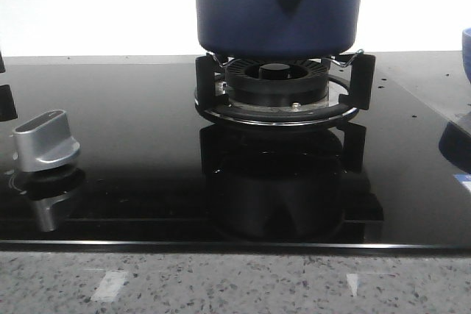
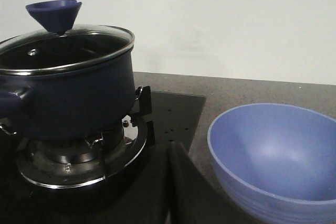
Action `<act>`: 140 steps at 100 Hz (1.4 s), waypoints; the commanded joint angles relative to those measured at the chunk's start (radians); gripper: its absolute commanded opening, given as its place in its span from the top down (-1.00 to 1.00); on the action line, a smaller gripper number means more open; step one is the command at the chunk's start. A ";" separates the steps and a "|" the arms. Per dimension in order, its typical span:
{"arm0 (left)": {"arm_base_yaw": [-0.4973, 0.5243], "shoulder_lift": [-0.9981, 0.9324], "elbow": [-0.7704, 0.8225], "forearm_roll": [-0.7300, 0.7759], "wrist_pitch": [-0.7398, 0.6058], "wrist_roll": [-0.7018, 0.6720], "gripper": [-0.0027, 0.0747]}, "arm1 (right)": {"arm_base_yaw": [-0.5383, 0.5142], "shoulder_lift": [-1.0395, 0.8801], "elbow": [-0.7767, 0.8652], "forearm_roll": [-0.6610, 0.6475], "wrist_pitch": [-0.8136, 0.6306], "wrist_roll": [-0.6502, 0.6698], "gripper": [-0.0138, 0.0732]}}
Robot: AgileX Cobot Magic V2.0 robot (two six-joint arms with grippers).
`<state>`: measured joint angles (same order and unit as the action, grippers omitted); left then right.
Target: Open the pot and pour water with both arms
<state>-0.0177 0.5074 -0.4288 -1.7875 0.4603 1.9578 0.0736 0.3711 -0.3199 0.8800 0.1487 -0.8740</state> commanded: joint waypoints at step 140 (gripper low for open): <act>0.015 -0.486 0.334 1.670 -0.578 -1.889 0.98 | 0.002 0.005 -0.026 0.012 -0.053 -0.014 0.79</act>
<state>-0.0032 0.0516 -0.1129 -0.1439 -0.0341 0.0864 0.0736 0.3711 -0.3199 0.8800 0.1487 -0.8758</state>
